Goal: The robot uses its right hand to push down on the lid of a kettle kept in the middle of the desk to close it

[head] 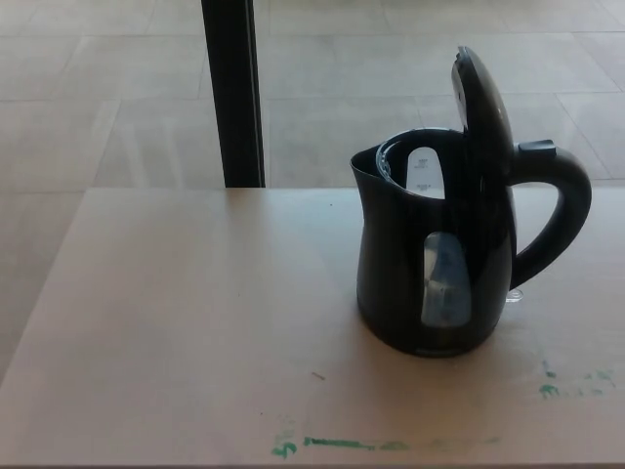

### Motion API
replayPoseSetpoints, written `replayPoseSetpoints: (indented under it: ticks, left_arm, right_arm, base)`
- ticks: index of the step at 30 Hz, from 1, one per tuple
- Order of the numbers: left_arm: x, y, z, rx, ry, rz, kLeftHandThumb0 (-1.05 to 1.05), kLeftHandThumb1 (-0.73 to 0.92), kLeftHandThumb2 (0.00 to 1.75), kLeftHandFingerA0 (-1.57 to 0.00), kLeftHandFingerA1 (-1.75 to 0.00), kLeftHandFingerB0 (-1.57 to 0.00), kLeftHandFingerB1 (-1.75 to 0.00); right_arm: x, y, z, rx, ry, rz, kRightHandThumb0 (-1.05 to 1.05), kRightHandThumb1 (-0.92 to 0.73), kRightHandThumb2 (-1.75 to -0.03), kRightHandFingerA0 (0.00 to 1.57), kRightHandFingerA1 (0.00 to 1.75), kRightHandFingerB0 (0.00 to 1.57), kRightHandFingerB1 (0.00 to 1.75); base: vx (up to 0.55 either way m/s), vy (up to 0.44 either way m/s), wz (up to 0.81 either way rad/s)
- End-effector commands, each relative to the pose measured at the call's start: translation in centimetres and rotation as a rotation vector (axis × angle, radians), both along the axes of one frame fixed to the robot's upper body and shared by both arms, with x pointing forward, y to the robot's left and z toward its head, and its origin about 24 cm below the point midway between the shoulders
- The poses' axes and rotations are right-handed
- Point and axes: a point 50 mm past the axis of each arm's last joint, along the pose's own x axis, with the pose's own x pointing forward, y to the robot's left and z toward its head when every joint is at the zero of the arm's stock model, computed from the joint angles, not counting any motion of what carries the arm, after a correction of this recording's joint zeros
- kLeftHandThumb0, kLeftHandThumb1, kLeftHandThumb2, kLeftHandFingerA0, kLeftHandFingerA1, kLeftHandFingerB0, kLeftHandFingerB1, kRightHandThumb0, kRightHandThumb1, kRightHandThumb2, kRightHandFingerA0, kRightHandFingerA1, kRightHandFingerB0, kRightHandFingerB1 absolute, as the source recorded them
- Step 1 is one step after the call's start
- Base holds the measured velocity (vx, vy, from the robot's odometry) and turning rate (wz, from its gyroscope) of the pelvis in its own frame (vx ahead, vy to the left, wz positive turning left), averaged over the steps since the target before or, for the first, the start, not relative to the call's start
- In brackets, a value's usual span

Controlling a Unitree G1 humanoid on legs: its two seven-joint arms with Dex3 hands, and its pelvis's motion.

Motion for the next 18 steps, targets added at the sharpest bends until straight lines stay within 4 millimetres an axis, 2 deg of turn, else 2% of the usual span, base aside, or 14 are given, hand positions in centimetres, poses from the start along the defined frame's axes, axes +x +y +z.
replayPoseSetpoints:
  ticks: [1, 4, 5, 6, 7, 8, 9, 10, 11, 12, 13, 14, 17, 18]
  left_arm:
    - [-0.2, 0.7, 0.5, -0.060, -0.065, 0.064, -0.94, 0.80, 0.79, -0.46, -0.50, -0.33, -0.43]
    - [-0.4, 0.8, 0.5, -0.059, -0.063, 0.063, -0.95, 0.79, 0.78, -0.46, -0.49, -0.38, -0.43]
    - [-0.6, 0.8, 0.6, -0.058, -0.065, 0.066, -0.90, 0.91, 0.68, -0.50, -0.45, -0.39, -0.40]
    - [-0.6, 0.9, 0.6, -0.062, -0.067, 0.079, -0.90, 0.91, 0.67, -0.50, -0.45, -0.38, -0.39]
    - [-0.6, 0.9, 0.6, -0.071, -0.076, 0.100, -0.88, 0.89, 0.67, -0.47, -0.47, -0.36, -0.39]
    - [-0.6, 1.0, 0.6, -0.082, -0.088, 0.119, -0.93, 0.78, 0.77, -0.45, -0.50, -0.33, -0.42]
    - [-0.6, 1.0, 0.7, -0.080, -0.088, 0.113, -0.93, 0.78, 0.77, -0.45, -0.50, -0.33, -0.42]
    - [-0.5, 1.0, 0.7, -0.064, -0.080, 0.106, -0.89, 0.90, 0.64, -0.50, -0.47, -0.40, -0.40]
    - [-0.6, 1.0, 0.7, -0.064, -0.083, 0.100, -0.87, 0.91, 0.67, -0.48, -0.47, -0.40, -0.41]
    - [-0.6, 1.1, 0.7, -0.061, -0.083, 0.098, -0.88, 0.92, 0.67, -0.49, -0.47, -0.40, -0.40]
    - [-0.6, 1.1, 0.8, -0.057, -0.080, 0.098, -0.88, 0.92, 0.68, -0.50, -0.46, -0.39, -0.40]
    - [-0.6, 1.1, 0.8, -0.058, -0.080, 0.099, -0.88, 0.92, 0.67, -0.50, -0.47, -0.38, -0.40]
    - [-0.7, 1.2, 0.8, -0.066, -0.083, 0.108, -0.89, 0.91, 0.67, -0.49, -0.47, -0.38, -0.40]
    - [-0.8, 1.2, 0.8, -0.058, -0.070, 0.087, -0.88, 0.92, 0.69, -0.48, -0.46, -0.36, -0.40]
  right_arm:
    - [0.4, -1.2, 1.9, -0.041, -0.157, -0.077, -0.75, -0.66, -0.60, 0.79, 0.88, 0.63, 0.71]
    - [1.7, -2.4, 3.2, -0.062, -0.261, -0.104, -0.80, -0.68, -0.61, 0.73, 0.85, 0.59, 0.69]
    - [3.0, -3.5, 4.6, -0.078, -0.350, -0.107, -0.78, -0.55, -1.01, 0.60, 0.82, 0.40, 0.70]
    - [3.5, -3.8, 5.2, -0.066, -0.418, -0.146, -0.81, -0.72, -0.61, 0.58, 0.90, 0.33, 0.75]
    - [4.1, -4.0, 5.8, -0.064, -0.468, -0.154, -0.81, -0.73, -0.62, 0.56, 0.94, 0.22, 0.78]
    - [4.9, -4.4, 6.8, -0.079, -0.505, -0.143, -0.83, -0.75, -0.62, 0.57, 0.89, 0.18, 0.76]
    - [5.4, -4.6, 7.3, -0.095, -0.516, -0.145, -0.83, -0.75, -0.62, 0.57, 0.89, 0.18, 0.76]
    - [6.2, -4.9, 8.2, -0.113, -0.551, -0.144, -0.83, -0.59, -1.02, 0.58, 0.84, 0.20, 0.69]
    - [6.9, -5.1, 9.1, -0.130, -0.571, -0.138, -0.84, -0.75, -0.63, 0.55, 0.83, 0.13, 0.79]
    - [8.0, -5.3, 10.2, -0.142, -0.623, -0.128, -0.82, -0.73, -0.61, 0.61, 0.82, 0.25, 0.68]
    - [9.4, -5.7, 11.8, -0.164, -0.699, -0.102, -0.88, -0.61, -1.03, 0.58, 0.78, 0.24, 0.65]
    - [10.3, -5.9, 12.7, -0.183, -0.720, -0.078, -0.85, -0.76, -0.63, 0.61, 0.75, 0.26, 0.65]
    - [12.9, -6.4, 15.7, -0.199, -0.803, -0.059, -0.84, -0.73, -0.62, 0.66, 0.67, 0.29, 0.61]
    - [14.0, -6.3, 16.9, -0.207, -0.843, -0.049, -0.85, -0.61, -1.01, 0.64, 0.71, 0.29, 0.62]
  base:
    - [0.00, 0.000, 0.00]
    - [0.00, 0.000, 0.00]
    - [0.00, 0.000, 0.00]
    - [0.00, 0.000, 0.00]
    - [0.00, 0.000, 0.00]
    - [0.00, 0.000, 0.00]
    - [0.00, 0.000, 0.00]
    - [0.00, 0.000, 0.00]
    - [0.00, 0.000, 0.00]
    - [0.00, 0.000, 0.00]
    - [0.00, 0.000, 0.00]
    - [0.00, 0.000, 0.00]
    - [0.00, 0.000, 0.00]
    - [0.00, 0.000, 0.00]
